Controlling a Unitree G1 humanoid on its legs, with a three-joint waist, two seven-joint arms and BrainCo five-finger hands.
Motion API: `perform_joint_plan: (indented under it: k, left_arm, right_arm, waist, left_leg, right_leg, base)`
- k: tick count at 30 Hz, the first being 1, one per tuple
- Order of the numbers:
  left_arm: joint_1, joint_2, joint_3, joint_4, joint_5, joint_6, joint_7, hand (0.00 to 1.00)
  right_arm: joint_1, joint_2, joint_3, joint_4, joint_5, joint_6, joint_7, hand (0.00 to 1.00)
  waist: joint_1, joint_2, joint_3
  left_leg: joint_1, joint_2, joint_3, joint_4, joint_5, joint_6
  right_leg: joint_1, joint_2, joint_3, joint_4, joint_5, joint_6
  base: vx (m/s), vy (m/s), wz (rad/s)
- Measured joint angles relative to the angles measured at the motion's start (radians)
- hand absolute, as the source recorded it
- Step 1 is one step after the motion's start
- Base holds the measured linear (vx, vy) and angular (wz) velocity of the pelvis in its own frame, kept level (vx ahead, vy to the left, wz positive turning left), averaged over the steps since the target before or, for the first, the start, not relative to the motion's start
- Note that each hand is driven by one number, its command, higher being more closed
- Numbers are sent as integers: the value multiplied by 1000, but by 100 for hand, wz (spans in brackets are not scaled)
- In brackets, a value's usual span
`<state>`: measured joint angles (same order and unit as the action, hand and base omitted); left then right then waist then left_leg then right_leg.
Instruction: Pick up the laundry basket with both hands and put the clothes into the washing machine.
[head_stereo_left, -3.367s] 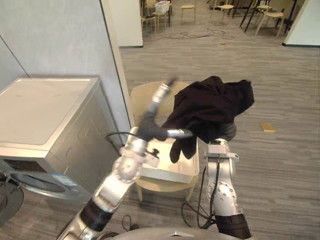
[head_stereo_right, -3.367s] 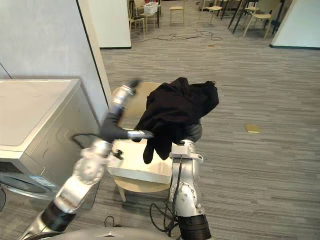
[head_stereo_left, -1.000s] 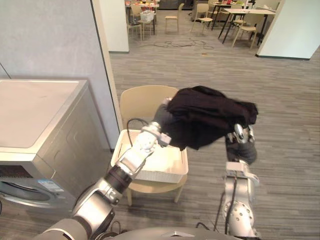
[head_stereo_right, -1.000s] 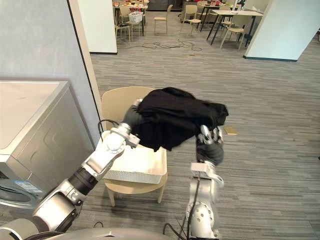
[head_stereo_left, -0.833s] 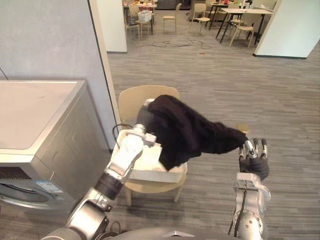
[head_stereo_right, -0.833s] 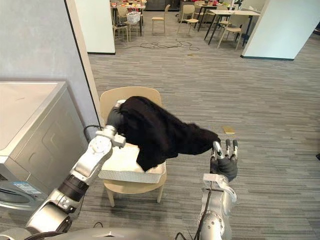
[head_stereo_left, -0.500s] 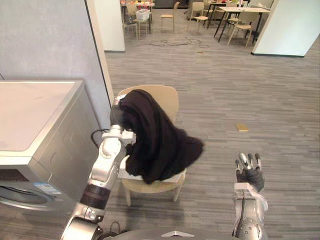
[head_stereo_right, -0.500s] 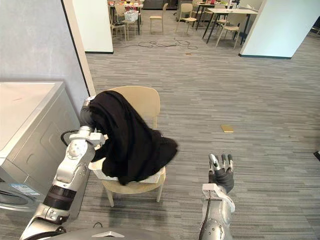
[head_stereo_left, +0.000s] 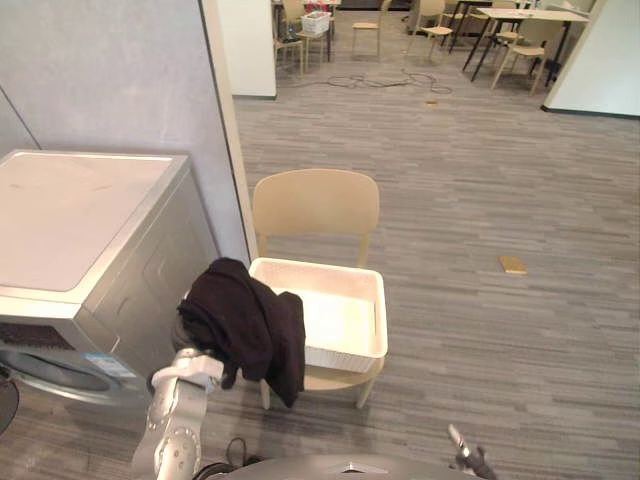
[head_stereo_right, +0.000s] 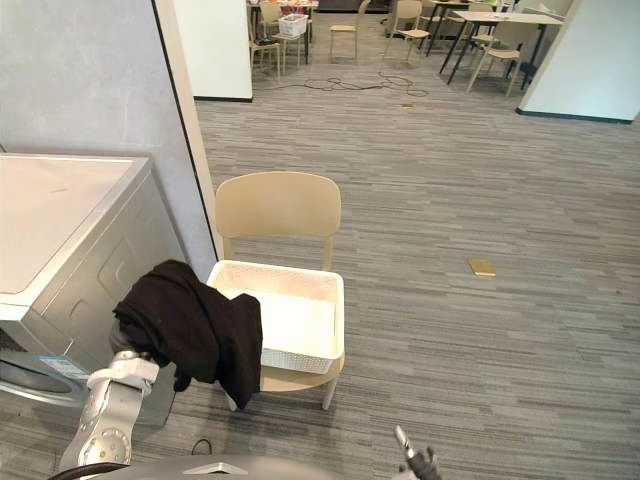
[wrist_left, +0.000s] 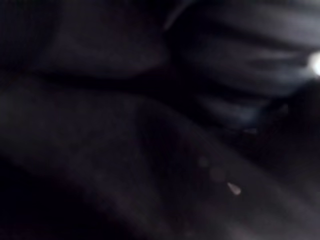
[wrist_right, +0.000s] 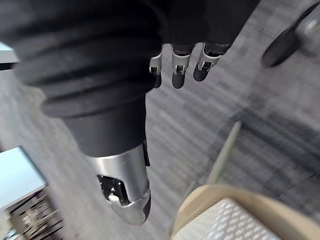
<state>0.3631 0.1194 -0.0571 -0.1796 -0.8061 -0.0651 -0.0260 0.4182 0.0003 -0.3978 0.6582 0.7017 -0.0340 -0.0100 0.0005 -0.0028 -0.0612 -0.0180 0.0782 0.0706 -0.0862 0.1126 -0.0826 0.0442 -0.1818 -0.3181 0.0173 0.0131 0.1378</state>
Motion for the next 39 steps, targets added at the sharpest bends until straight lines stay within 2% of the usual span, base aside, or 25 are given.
perform_joint_plan:
  k: [5, 8, 12, 16, 18, 19, 20, 21, 22, 23, 24, 25, 26, 27, 28, 30, 31, 32, 33, 34, 35, 36, 37, 38, 39]
  left_arm:
    - [27, 0, 9, 155, -59, 1, -23, 100]
    - [28, -2, 6, 238, -62, 3, -26, 100]
    - [29, -1, 6, 340, -66, 9, -34, 100]
    - [56, -4, 10, 393, -86, 17, -43, 100]
    - [60, -25, 18, 394, -120, 20, -43, 100]
    - [43, -45, 25, 387, -143, 20, -43, 100]
    - [39, -53, 29, 383, -150, 20, -43, 100]
    - [29, -74, 32, 362, -153, 20, -41, 100]
    - [32, -85, 32, 349, -154, 20, -40, 100]
    - [35, -98, 34, 329, -160, 20, -37, 100]
    - [26, -103, 36, 312, -172, 20, -37, 100]
    - [13, -103, 37, 300, -173, 20, -36, 100]
    - [1, -115, 31, 280, -173, 21, -36, 100]
    - [6, -143, 33, 235, -173, 22, -36, 100]
    - [8, -153, 34, 223, -173, 19, -37, 100]
    - [-16, -169, 27, 222, -173, 14, -44, 100]
    - [-39, -170, 12, 234, -173, 15, -44, 100]
    - [-50, -172, 7, 242, -173, 17, -43, 100]
    - [-77, -171, 6, 275, -173, 19, -41, 100]
    - [-92, -176, 3, 289, -173, 19, -39, 100]
    - [-117, -171, 15, 313, -173, 19, -36, 100]
    - [-118, -165, 29, 325, -173, 14, -29, 100]
    - [-119, -158, 28, 327, -173, 13, -29, 100]
    - [-119, -139, 17, 326, -173, 14, -30, 100]
    - [-117, -132, 11, 328, -172, 16, -31, 100]
  right_arm:
    - [-4, 0, -58, 295, -49, 19, 22, 0]
    - [-11, 2, -68, 398, -102, 33, 23, 0]
    - [-58, -12, -74, 461, -214, 39, 22, 0]
    - [-81, -60, 66, 468, -277, 35, -2, 0]
    - [-121, -106, 167, 468, -278, 37, -16, 0]
    - [-154, -127, 205, 461, -277, 35, -18, 0]
    - [-164, -132, 219, 447, -278, 31, -20, 0]
    - [-195, -132, 234, 395, -276, 18, -20, 0]
    - [-209, -129, 235, 376, -275, 11, -20, 0]
    - [-246, -126, 236, 361, -274, -5, -20, 0]
    - [-294, -108, 236, 361, -274, -12, -20, 0]
    - [-316, -96, 236, 356, -275, -16, -20, 0]
    - [-337, -92, 234, 338, -277, -32, -21, 0]
    - [-350, -92, 219, 332, -277, -37, -24, 0]
    - [-347, -92, 215, 334, -277, -35, -25, 0]
    - [-331, -71, 171, 365, -278, -27, -31, 0]
    - [-322, -71, 134, 382, -277, -27, -41, 0]
    - [-319, -73, 108, 391, -277, -26, -47, 0]
    - [-316, -76, 58, 421, -277, -29, -64, 0]
    - [-313, -79, 46, 430, -277, -29, -65, 0]
    - [-311, -81, 23, 454, -276, -24, -64, 0]
    - [-304, -77, 22, 461, -276, -16, -64, 0]
    - [-298, -73, 22, 462, -276, -11, -65, 0]
    - [-286, -64, 22, 469, -276, -5, -65, 0]
    - [-274, -76, 22, 477, -276, -1, -63, 0]
  waist:
    - [9, 0, 11]
    - [1, 1, 13]
    - [8, -9, 21]
    - [29, -22, 33]
    - [41, -12, 81]
    - [51, -12, 122]
    - [57, -10, 135]
    - [75, -9, 171]
    - [80, -8, 181]
    - [75, -7, 187]
    - [72, -33, 185]
    - [80, -47, 191]
    - [94, -38, 193]
    - [91, -11, 191]
    - [85, -2, 191]
    - [72, 6, 185]
    - [62, 16, 176]
    - [54, 16, 171]
    - [37, 11, 158]
    - [27, 3, 159]
    - [22, 20, 166]
    - [20, 17, 165]
    - [19, 15, 164]
    - [22, -3, 157]
    - [23, 3, 142]
  left_leg:
    - [26, -1, -23, 0, -8, 3]
    - [44, -3, -45, 0, -10, 2]
    - [54, -6, -72, 0, -10, 2]
    - [21, -5, -110, 1, -9, 2]
    - [-14, -5, -166, 7, 29, 6]
    - [-44, -7, -214, 7, 55, 2]
    - [-59, -8, -237, 7, 70, -1]
    - [-100, -20, -287, 7, 88, 8]
    - [-112, -27, -294, 7, 86, 23]
    - [-134, -30, -239, 1, 50, 108]
    - [-156, -28, -116, 15, -53, 202]
    - [-188, -22, -53, 77, -63, 192]
    - [-244, -5, 21, 224, -59, 190]
    - [-267, 47, 77, 424, -82, 186]
    - [-260, 71, 85, 475, -105, 179]
    - [-217, 162, 96, 544, -174, 120]
    - [-211, 212, 112, 501, -160, 111]
    - [-207, 211, 115, 457, -162, 60]
    - [-201, 170, 149, 410, -159, 29]
    - [-202, 150, 151, 395, -154, 28]
    - [-188, 144, 139, 369, -154, 28]
    - [-162, 140, 126, 346, -154, 28]
    - [-153, 132, 123, 343, -155, 26]
    - [-144, 98, 122, 348, -161, 19]
    - [-134, 77, 118, 363, -200, 0]
  right_leg:
    - [43, 0, -26, 0, -20, 5]
    - [72, -1, -51, 4, -30, 8]
    - [99, -1, -76, 5, -39, 10]
    - [94, 11, -102, 6, -52, 8]
    - [90, 14, -156, 40, -60, 4]
    - [67, 9, -200, 93, -82, -7]
    - [47, 2, -226, 130, -100, -10]
    - [5, -30, -285, 234, -152, -9]
    - [-8, -47, -306, 275, -170, -8]
    - [-10, -72, -355, 314, -186, -9]
    - [-2, -109, -409, 288, -174, -21]
    - [4, -135, -436, 287, -172, -20]
    - [5, -158, -470, 298, -171, -20]
    - [43, -180, -527, 313, -170, -19]
    - [65, -184, -549, 314, -168, -17]
    - [106, -198, -602, 309, -153, 2]
    - [105, -198, -626, 309, -136, 8]
    - [99, -206, -635, 313, -125, 9]
    - [94, -228, -663, 317, -77, -2]
    - [91, -249, -674, 342, -44, -18]
    - [70, -231, -650, 326, -110, 35]
    - [78, -176, -617, 236, -144, 47]
    - [79, -156, -610, 205, -130, 35]
    - [76, -143, -598, 167, -41, -10]
    - [104, -161, -618, 168, -9, 13]
  base:
    - [-38, -10, 15]
    - [-21, -20, 19]
    - [-26, -21, 20]
    - [-18, -37, 32]
    - [-17, -67, 78]
    - [-66, -67, 105]
    - [-100, -76, 130]
    - [-71, -60, 105]
    - [-77, -67, 136]
    - [-71, -36, 137]
    - [-54, 0, 140]
    - [-34, 42, 114]
    - [-17, 68, 108]
    - [-26, 55, 106]
    - [-23, 75, 105]
    - [35, 160, 83]
    - [98, 213, 77]
    - [152, 284, 93]
    - [134, 259, 81]
    - [132, 326, 84]
    - [61, 246, 51]
    - [38, 212, 41]
    - [12, 145, 43]
    - [26, 122, 57]
    - [18, 91, 56]
